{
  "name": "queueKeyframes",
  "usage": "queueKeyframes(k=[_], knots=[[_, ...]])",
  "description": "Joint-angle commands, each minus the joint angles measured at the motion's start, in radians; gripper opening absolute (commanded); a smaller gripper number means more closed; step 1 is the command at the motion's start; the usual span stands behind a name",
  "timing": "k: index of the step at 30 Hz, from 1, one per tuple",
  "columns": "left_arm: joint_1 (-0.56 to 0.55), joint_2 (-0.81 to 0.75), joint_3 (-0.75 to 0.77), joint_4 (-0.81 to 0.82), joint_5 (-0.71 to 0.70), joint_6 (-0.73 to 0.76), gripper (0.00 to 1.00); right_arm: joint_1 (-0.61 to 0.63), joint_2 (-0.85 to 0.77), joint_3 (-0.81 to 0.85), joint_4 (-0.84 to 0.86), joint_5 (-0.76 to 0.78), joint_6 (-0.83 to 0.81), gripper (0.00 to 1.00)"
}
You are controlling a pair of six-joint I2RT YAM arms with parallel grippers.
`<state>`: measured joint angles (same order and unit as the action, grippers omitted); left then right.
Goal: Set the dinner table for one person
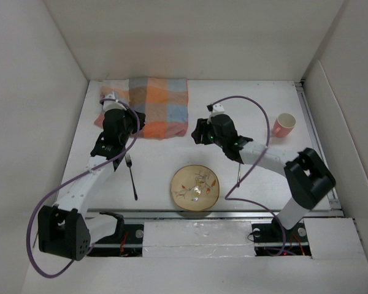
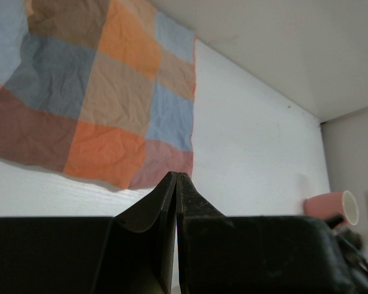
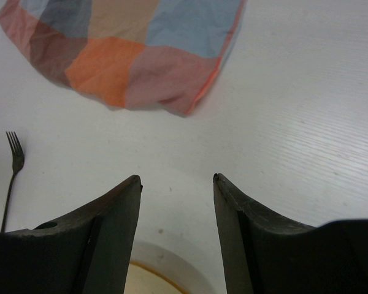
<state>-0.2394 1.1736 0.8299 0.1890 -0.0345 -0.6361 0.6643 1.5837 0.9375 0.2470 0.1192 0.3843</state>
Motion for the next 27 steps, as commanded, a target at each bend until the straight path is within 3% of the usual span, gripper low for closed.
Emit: queueKeyframes(k=[1, 4, 7, 11, 15, 18, 19, 21, 23, 24, 27], knots=[[0.011, -0.132, 0.003, 0.009, 0.021, 0.018, 0.0, -0.028, 0.181, 0.205, 0.005, -0.112, 0.077, 0.58], [0.011, -0.21, 0.005, -0.063, 0.018, 0.032, 0.0, -0.054, 0.31, 0.306, 0.003, -0.193, 0.143, 0.58], [0.011, -0.267, -0.003, -0.072, 0.028, 0.052, 0.1, -0.072, 0.427, 0.385, 0.017, -0.21, 0.203, 0.58], [0.011, -0.246, 0.014, -0.076, 0.03, 0.035, 0.12, -0.083, 0.515, 0.409, 0.041, -0.237, 0.31, 0.58], [0.011, -0.206, -0.006, -0.001, 0.145, -0.033, 0.13, -0.083, 0.559, 0.444, 0.026, -0.245, 0.34, 0.57], [0.011, -0.19, -0.029, 0.038, 0.154, -0.05, 0.13, -0.083, 0.599, 0.468, 0.035, -0.288, 0.363, 0.46], [0.011, -0.181, -0.032, 0.038, 0.147, -0.051, 0.13, -0.083, 0.605, 0.462, 0.066, -0.297, 0.372, 0.36], [0.011, -0.169, -0.049, 0.041, 0.125, -0.053, 0.13, -0.094, 0.607, 0.44, 0.112, -0.318, 0.396, 0.26], [0.011, -0.144, -0.063, 0.052, 0.12, -0.069, 0.14, -0.109, 0.598, 0.403, 0.182, -0.343, 0.421, 0.05], [0.011, -0.132, -0.072, 0.058, 0.12, -0.079, 0.14, -0.13, 0.59, 0.394, 0.195, -0.361, 0.43, 0.0], [0.011, -0.074, -0.086, 0.087, 0.11, -0.099, 0.14, -0.178, 0.51, 0.339, 0.219, -0.333, 0.421, 0.0]])
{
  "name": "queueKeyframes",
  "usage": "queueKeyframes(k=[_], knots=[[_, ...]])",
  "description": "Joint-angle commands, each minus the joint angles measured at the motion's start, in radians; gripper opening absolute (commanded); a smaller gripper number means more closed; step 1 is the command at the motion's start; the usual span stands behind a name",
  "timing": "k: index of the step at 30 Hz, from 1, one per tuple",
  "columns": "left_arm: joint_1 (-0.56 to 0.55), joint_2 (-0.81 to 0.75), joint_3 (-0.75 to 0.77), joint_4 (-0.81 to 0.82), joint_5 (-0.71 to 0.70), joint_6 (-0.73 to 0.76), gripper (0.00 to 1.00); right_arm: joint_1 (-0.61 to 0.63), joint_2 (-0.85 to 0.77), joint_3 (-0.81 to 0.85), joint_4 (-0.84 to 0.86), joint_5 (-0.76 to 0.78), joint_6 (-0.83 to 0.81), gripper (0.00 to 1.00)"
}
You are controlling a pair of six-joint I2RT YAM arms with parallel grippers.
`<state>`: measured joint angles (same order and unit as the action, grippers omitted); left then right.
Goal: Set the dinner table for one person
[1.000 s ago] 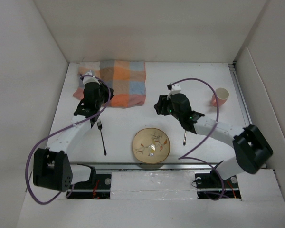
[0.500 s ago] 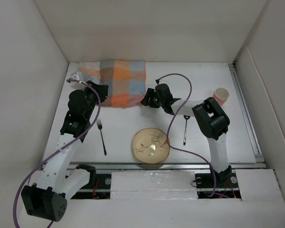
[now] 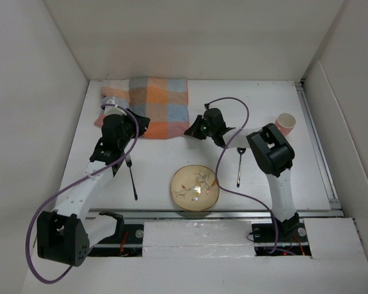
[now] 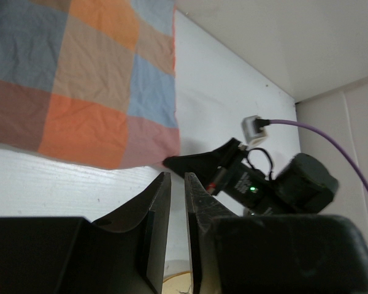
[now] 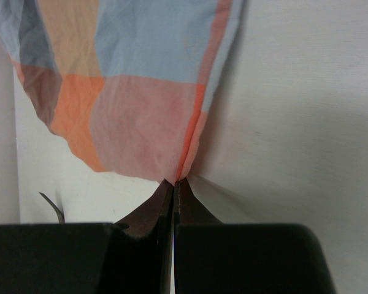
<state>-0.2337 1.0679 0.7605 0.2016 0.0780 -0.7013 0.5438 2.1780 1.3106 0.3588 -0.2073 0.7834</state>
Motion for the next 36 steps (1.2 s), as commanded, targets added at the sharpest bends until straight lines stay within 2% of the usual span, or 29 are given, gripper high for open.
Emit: queueKeyframes(k=[1, 4, 5, 7, 12, 13, 17, 18, 19, 20, 24, 26, 30, 32, 36], knots=[[0.005, 0.071, -0.015, 0.075, -0.009, -0.036, 0.13, -0.07, -0.108, -0.042, 0.08, 0.003, 0.005, 0.0], [0.005, 0.15, -0.026, 0.107, -0.026, -0.056, 0.08, -0.122, -0.204, -0.044, -0.006, 0.049, -0.073, 0.0], [0.005, 0.188, -0.042, 0.152, -0.044, -0.075, 0.03, -0.152, -0.239, -0.039, -0.042, 0.06, -0.116, 0.0], [0.005, 0.228, -0.049, 0.16, -0.049, -0.079, 0.0, -0.183, -0.247, -0.039, -0.07, 0.065, -0.128, 0.0], [0.005, 0.319, -0.073, 0.209, -0.067, -0.075, 0.0, -0.266, -0.276, -0.085, -0.084, 0.034, -0.174, 0.0], [0.005, 0.334, -0.081, 0.213, -0.107, -0.064, 0.0, -0.277, -0.288, -0.126, -0.067, 0.039, -0.177, 0.0], [0.005, 0.363, -0.092, 0.185, -0.15, -0.052, 0.01, -0.332, -0.317, -0.189, -0.032, 0.022, -0.191, 0.0], [0.005, 0.372, -0.083, 0.179, -0.155, -0.043, 0.11, -0.35, -0.317, -0.191, -0.034, 0.008, -0.193, 0.0], [0.005, 0.41, -0.063, 0.164, -0.165, -0.034, 0.25, -0.351, -0.317, -0.195, -0.029, -0.004, -0.196, 0.0], [0.005, 0.437, -0.012, 0.127, -0.191, -0.024, 0.34, -0.361, -0.32, -0.206, -0.015, -0.027, -0.184, 0.0], [0.005, 0.573, 0.123, 0.058, -0.227, -0.021, 0.34, -0.361, -0.352, -0.246, 0.038, -0.012, -0.182, 0.0], [0.005, 0.633, 0.161, 0.059, -0.231, -0.024, 0.3, -0.37, -0.392, -0.263, 0.037, 0.009, -0.187, 0.0], [0.016, 0.805, 0.374, -0.032, -0.14, 0.04, 0.26, -0.403, -0.46, -0.327, 0.037, 0.012, -0.19, 0.0], [0.005, 0.88, 0.457, -0.09, -0.141, 0.069, 0.22, -0.403, -0.48, -0.346, 0.035, 0.019, -0.19, 0.0], [0.031, 0.986, 0.668, -0.171, 0.009, 0.085, 0.21, -0.436, -0.544, -0.399, 0.042, 0.014, -0.19, 0.0]])
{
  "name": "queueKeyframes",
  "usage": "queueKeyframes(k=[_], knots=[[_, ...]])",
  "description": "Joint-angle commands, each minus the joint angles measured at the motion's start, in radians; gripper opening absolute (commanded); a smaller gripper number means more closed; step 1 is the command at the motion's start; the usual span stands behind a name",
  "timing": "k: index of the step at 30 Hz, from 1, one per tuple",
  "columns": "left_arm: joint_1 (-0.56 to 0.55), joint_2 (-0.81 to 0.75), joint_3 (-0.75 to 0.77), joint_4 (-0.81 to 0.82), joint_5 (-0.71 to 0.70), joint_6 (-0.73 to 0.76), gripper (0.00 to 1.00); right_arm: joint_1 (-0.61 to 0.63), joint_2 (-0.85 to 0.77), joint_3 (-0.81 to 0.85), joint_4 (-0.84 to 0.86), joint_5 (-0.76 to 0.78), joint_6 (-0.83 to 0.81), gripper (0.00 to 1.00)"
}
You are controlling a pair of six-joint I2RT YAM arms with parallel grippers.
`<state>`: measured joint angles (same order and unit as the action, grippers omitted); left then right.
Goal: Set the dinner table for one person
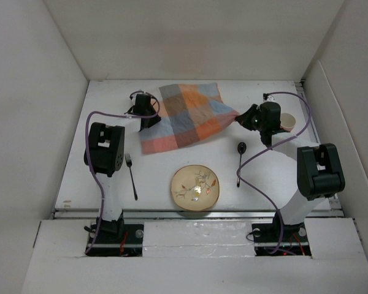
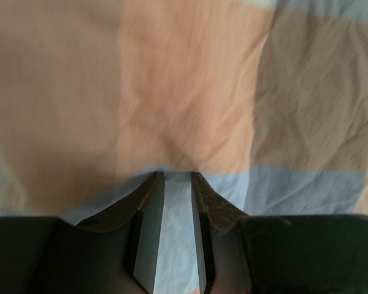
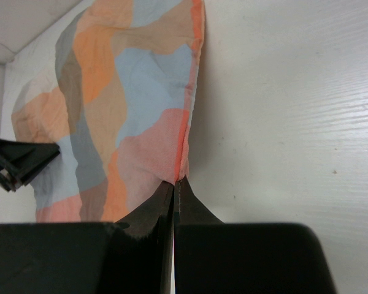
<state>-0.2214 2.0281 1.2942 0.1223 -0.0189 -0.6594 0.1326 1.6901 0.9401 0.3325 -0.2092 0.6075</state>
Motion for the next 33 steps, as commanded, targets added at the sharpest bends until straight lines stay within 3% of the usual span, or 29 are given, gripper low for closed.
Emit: queueKeyframes(k=[1, 5, 9, 14, 15, 17, 18, 19, 20, 21, 23, 25, 26, 27, 29, 31, 32, 33], knots=[[0.019, 0.082, 0.184, -0.116, 0.123, 0.055, 0.21, -0.025, -0.066, -0.05, 0.069, 0.014, -0.014, 0.0], [0.028, 0.236, 0.445, -0.269, 0.198, 0.087, 0.22, -0.034, -0.11, -0.092, 0.063, 0.002, -0.023, 0.0], [0.039, 0.366, 0.733, -0.368, 0.177, 0.115, 0.22, -0.034, -0.125, -0.113, 0.024, -0.021, -0.044, 0.0], [0.039, 0.367, 0.833, -0.409, 0.163, 0.142, 0.22, -0.014, -0.102, -0.133, 0.013, -0.022, -0.045, 0.0], [0.039, 0.245, 0.712, -0.357, 0.162, 0.153, 0.24, -0.005, -0.09, -0.129, 0.005, 0.008, -0.045, 0.04], [0.018, 0.183, 0.641, -0.269, 0.118, 0.155, 0.25, -0.005, -0.087, -0.121, -0.004, 0.017, -0.043, 0.15], [0.005, 0.043, 0.484, -0.229, 0.078, 0.159, 0.33, -0.005, -0.09, -0.11, -0.007, 0.03, -0.045, 0.21], [-0.012, -0.033, 0.405, -0.186, 0.033, 0.159, 0.39, -0.005, -0.095, -0.106, -0.009, 0.036, -0.043, 0.37], [-0.045, -0.101, 0.336, -0.129, -0.092, 0.152, 0.46, -0.005, -0.099, -0.098, -0.007, 0.045, -0.04, 0.42], [-0.061, -0.238, 0.175, -0.072, -0.133, 0.132, 0.66, -0.005, -0.105, -0.093, -0.003, 0.047, -0.041, 0.45], [-0.108, -0.366, 0.026, 0.02, -0.281, 0.037, 0.87, 0.004, -0.107, -0.067, -0.003, 0.045, -0.046, 0.5], [-0.121, -0.523, -0.181, 0.088, -0.294, 0.012, 0.79, 0.015, -0.116, -0.037, -0.038, 0.066, -0.057, 0.51], [-0.121, -0.56, -0.237, 0.121, -0.283, -0.024, 0.53, 0.015, -0.121, -0.031, -0.044, 0.077, -0.066, 0.51], [-0.121, -0.625, -0.336, 0.12, -0.288, -0.049, 0.01, 0.015, -0.128, -0.03, -0.055, 0.1, -0.069, 0.51], [-0.121, -0.719, -0.5, 0.126, -0.244, -0.113, 0.0, 0.015, -0.173, -0.041, -0.07, 0.135, -0.075, 0.54], [-0.121, -0.738, -0.536, 0.126, -0.219, -0.14, 0.0, 0.015, -0.202, -0.046, -0.076, 0.151, -0.084, 0.57], [-0.121, -0.768, -0.593, 0.117, -0.211, -0.153, 0.07, 0.015, -0.216, -0.05, -0.095, 0.18, -0.094, 0.59], [-0.11, -0.784, -0.617, 0.099, -0.21, -0.175, 0.22, 0.024, -0.23, -0.053, -0.108, 0.197, -0.101, 0.64]])
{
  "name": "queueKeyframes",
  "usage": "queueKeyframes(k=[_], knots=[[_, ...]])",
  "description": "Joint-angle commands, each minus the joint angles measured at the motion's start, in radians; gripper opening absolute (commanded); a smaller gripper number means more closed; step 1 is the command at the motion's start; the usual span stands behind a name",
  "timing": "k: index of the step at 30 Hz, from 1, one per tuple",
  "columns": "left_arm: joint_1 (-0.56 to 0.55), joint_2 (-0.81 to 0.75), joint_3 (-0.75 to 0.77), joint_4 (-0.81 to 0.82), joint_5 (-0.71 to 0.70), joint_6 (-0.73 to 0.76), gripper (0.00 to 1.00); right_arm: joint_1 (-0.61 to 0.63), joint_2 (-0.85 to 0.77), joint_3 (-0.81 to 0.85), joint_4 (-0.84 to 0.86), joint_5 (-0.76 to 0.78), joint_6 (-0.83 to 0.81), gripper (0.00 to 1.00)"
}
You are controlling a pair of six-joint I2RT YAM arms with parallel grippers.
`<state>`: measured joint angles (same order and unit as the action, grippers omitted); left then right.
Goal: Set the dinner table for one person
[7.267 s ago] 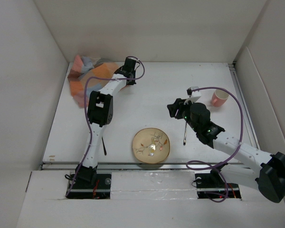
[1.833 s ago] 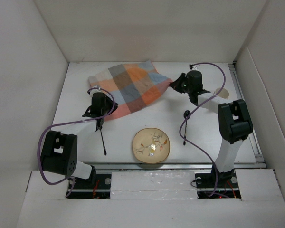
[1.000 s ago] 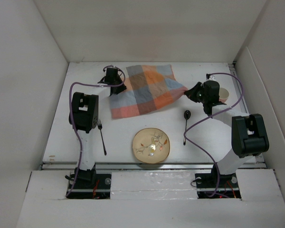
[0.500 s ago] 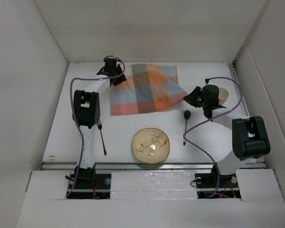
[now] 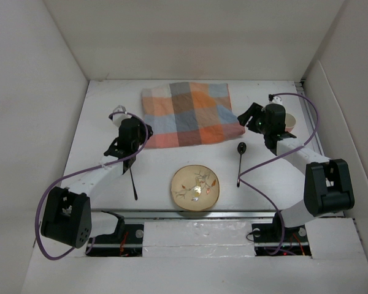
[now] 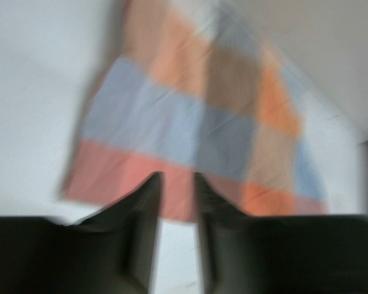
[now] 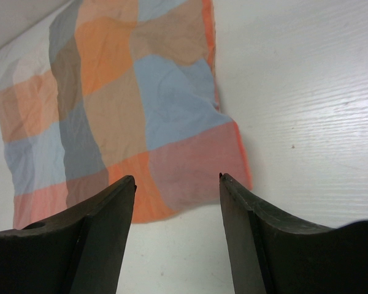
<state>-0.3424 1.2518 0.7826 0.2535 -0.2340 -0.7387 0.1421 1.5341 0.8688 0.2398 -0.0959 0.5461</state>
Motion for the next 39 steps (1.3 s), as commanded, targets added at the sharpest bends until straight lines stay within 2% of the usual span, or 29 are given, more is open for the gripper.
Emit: queueKeyframes(k=[1, 2, 6, 10, 14, 19, 20, 23, 28, 31, 39], knots=[[0.011, -0.023, -0.13, -0.063, 0.001, -0.117, 0.34, 0.014, -0.104, 0.016, -0.026, 0.09, -0.054, 0.66], [0.011, -0.049, -0.167, -0.083, -0.01, -0.173, 0.45, 0.014, -0.121, 0.007, -0.04, 0.128, -0.057, 0.67], [0.011, -0.058, -0.187, -0.154, -0.051, -0.261, 0.48, 0.014, -0.21, -0.017, -0.056, 0.153, -0.066, 0.69], [-0.001, 0.023, -0.138, -0.214, -0.087, -0.298, 0.49, 0.048, -0.272, -0.03, -0.043, 0.125, -0.072, 0.69], [-0.001, 0.209, -0.045, -0.25, -0.119, -0.358, 0.5, 0.076, -0.307, -0.05, -0.025, 0.119, -0.075, 0.69], [-0.001, 0.481, 0.206, -0.526, -0.146, -0.389, 0.47, 0.086, -0.354, -0.071, -0.037, 0.119, -0.083, 0.69], [-0.001, 0.551, 0.269, -0.548, -0.148, -0.39, 0.45, 0.096, -0.359, -0.077, -0.039, 0.114, -0.083, 0.69], [-0.012, 0.597, 0.322, -0.609, -0.169, -0.424, 0.38, 0.105, -0.374, -0.091, -0.033, 0.113, -0.086, 0.69], [-0.012, 0.511, 0.218, -0.468, -0.13, -0.416, 0.38, 0.116, -0.376, -0.096, -0.028, 0.111, -0.087, 0.69], [-0.012, 0.489, 0.187, -0.454, -0.117, -0.41, 0.01, 0.116, -0.371, -0.091, -0.028, 0.12, -0.087, 0.69], [-0.009, 0.384, 0.155, -0.474, -0.159, -0.375, 0.0, 0.083, -0.304, -0.113, -0.069, 0.134, -0.06, 0.73]])
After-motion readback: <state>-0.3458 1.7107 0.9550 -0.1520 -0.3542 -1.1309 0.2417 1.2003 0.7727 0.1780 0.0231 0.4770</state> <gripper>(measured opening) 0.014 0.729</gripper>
